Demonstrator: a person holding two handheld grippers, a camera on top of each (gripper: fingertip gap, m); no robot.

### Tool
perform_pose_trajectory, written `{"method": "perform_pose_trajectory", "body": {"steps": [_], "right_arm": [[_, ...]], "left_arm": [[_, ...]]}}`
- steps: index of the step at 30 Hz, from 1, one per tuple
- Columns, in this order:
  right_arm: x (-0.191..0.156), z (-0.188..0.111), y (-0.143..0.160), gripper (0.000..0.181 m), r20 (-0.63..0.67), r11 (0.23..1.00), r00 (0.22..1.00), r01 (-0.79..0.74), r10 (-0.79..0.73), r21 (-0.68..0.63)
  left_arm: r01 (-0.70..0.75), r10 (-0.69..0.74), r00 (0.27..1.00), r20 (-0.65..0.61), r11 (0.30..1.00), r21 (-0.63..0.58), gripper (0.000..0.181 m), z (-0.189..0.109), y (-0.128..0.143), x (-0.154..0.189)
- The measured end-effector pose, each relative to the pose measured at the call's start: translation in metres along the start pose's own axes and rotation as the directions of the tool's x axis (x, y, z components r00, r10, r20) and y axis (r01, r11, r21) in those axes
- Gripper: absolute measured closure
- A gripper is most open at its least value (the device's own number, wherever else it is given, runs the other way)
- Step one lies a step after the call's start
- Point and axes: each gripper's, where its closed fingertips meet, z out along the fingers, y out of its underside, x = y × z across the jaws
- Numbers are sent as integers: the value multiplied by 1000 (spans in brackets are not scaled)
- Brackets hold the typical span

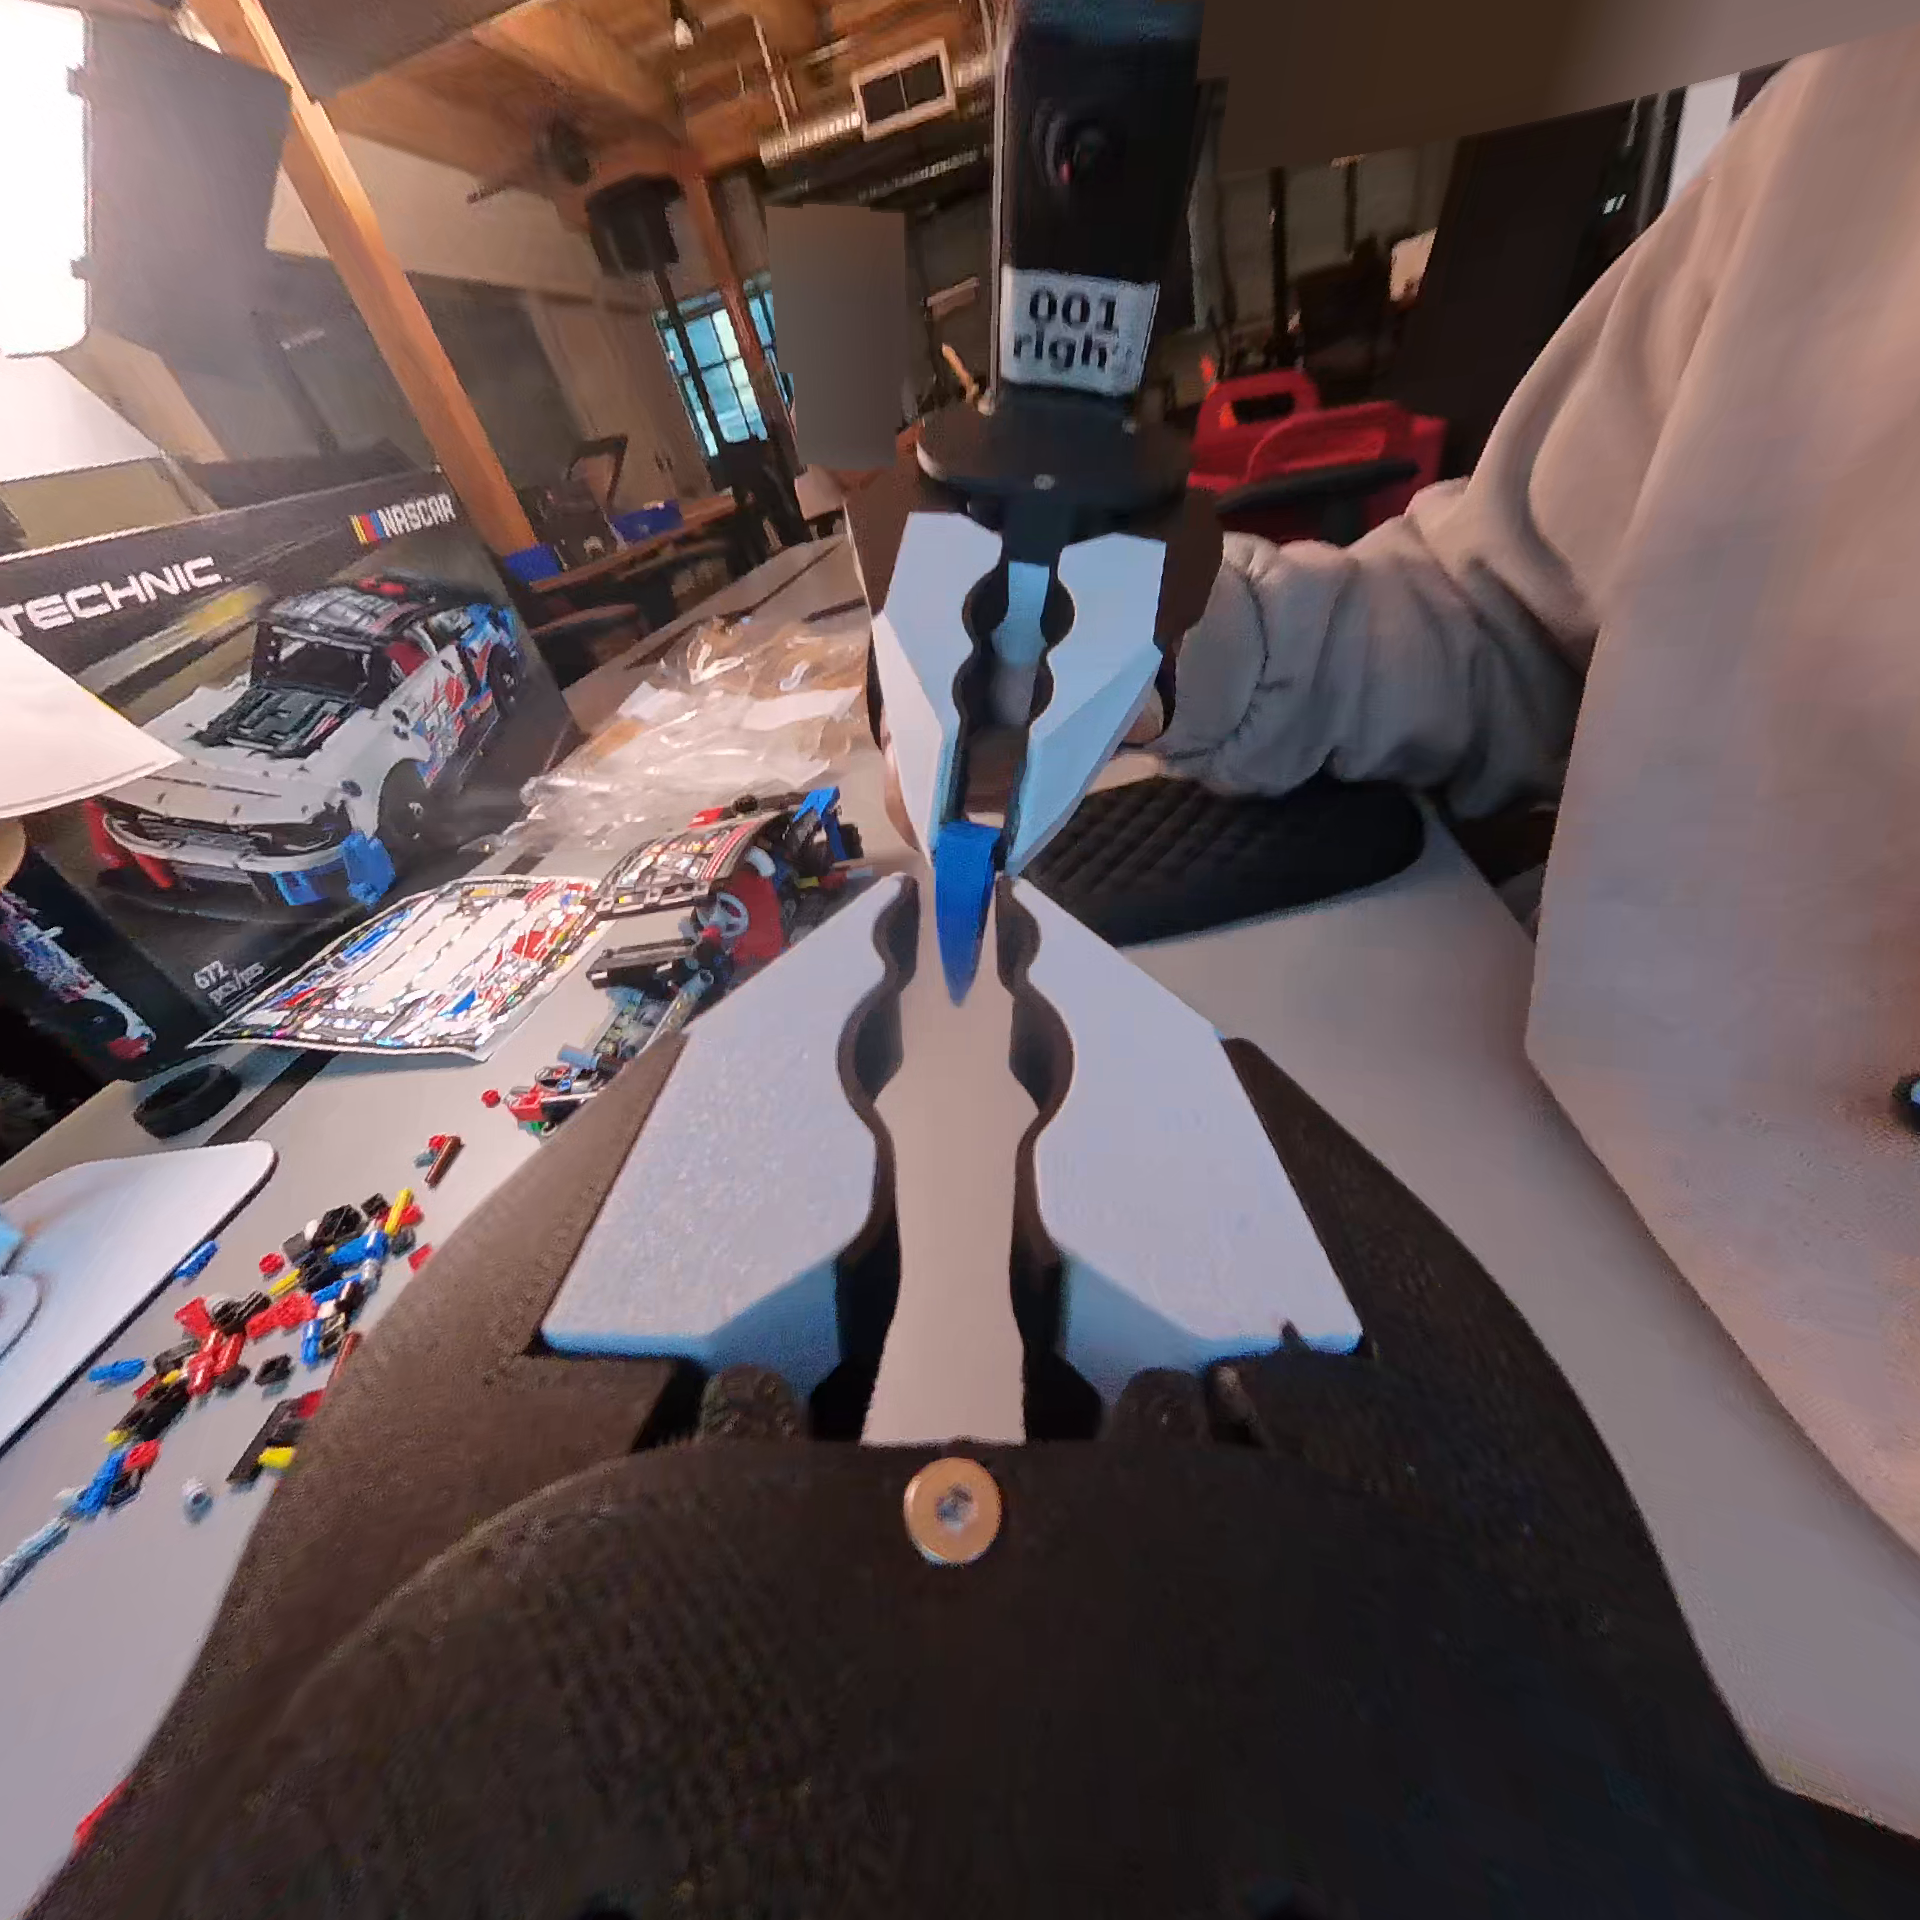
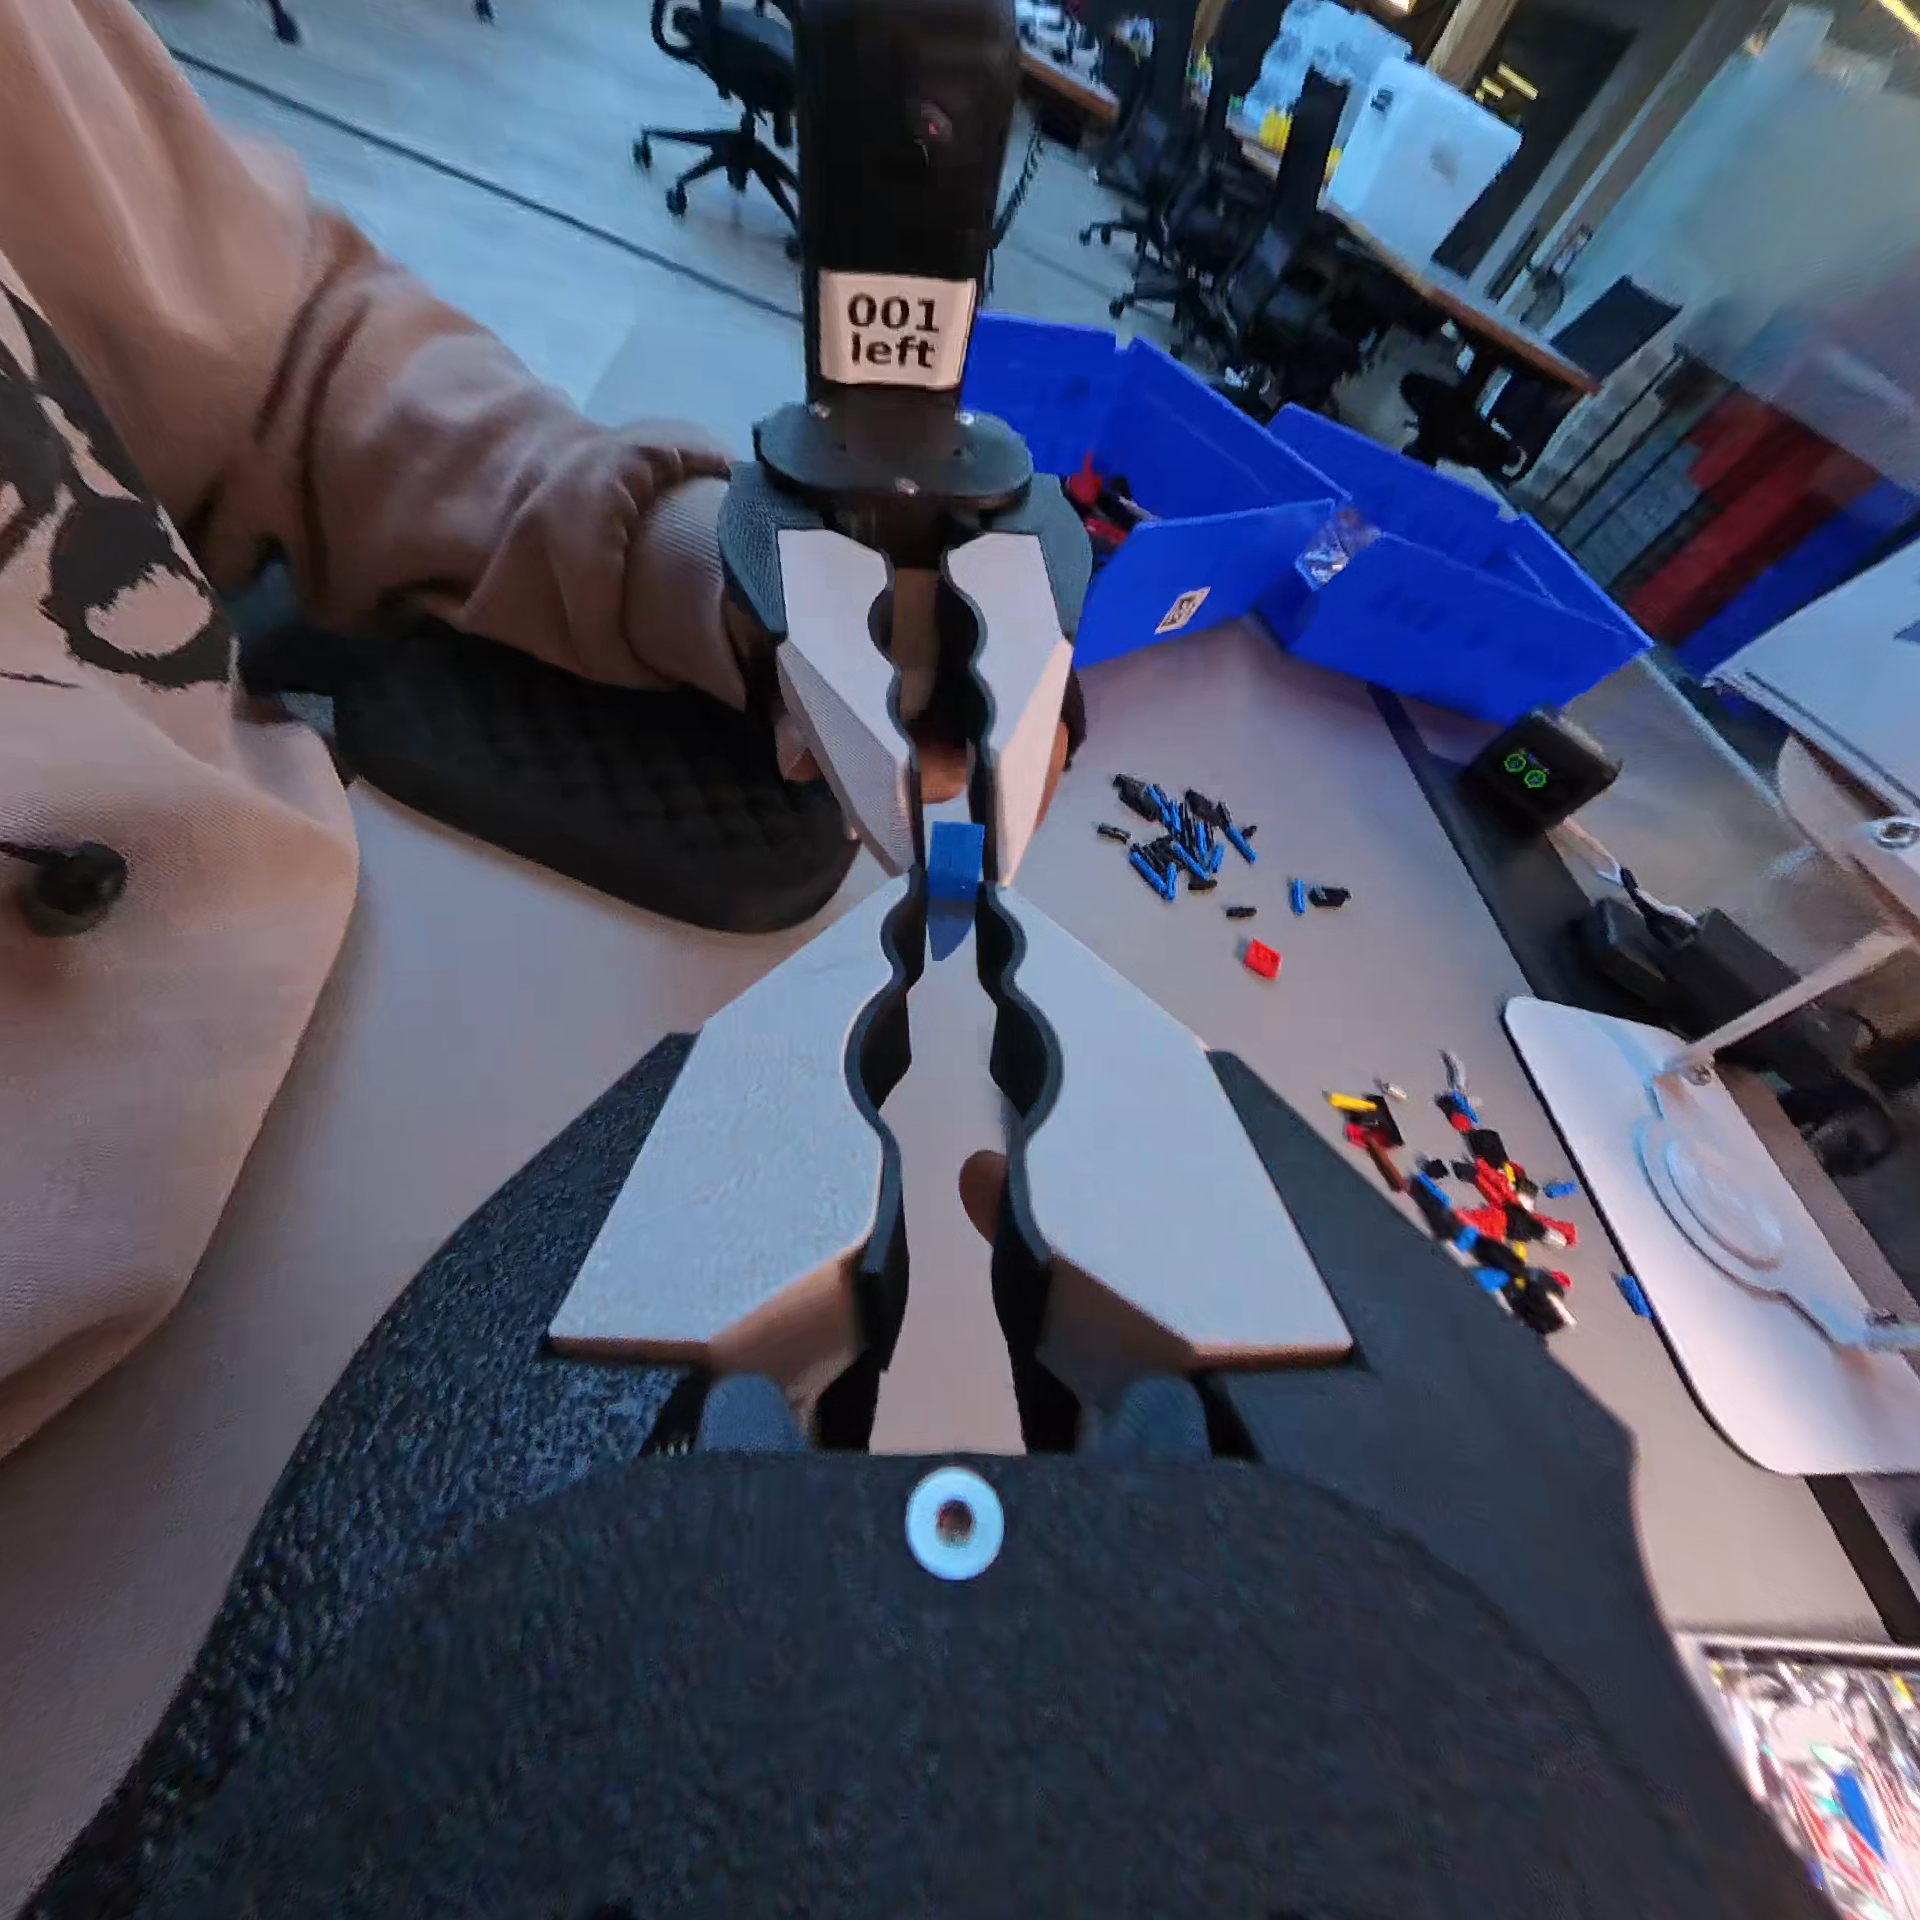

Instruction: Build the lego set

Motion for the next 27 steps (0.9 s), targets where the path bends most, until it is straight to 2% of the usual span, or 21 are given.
{"method": "perform_pose_trajectory", "body": {"steps": [3,6,10,14,18,27], "right_arm": [[-2,5,6,174,-9,1000,1000,4,-5,-28],[-2,3,-10,175,4,993,999,-41,41,114],[1,0,-11,170,10,987,998,-61,60,151],[-1,5,-2,167,20,992,998,-62,60,109],[-1,8,10,174,39,996,998,-50,47,70],[2,3,21,174,122,982,988,-116,97,151]], "left_arm": [[-37,37,999,-7,996,-78,174,4,12,2],[62,-61,996,-62,998,18,175,1,-2,4],[80,-78,995,-58,997,22,175,0,0,2],[57,-58,997,-46,998,-7,175,1,5,2],[11,-12,1000,-10,997,-83,175,5,17,1],[2,-1,1000,16,995,-103,175,6,24,-2]]}}
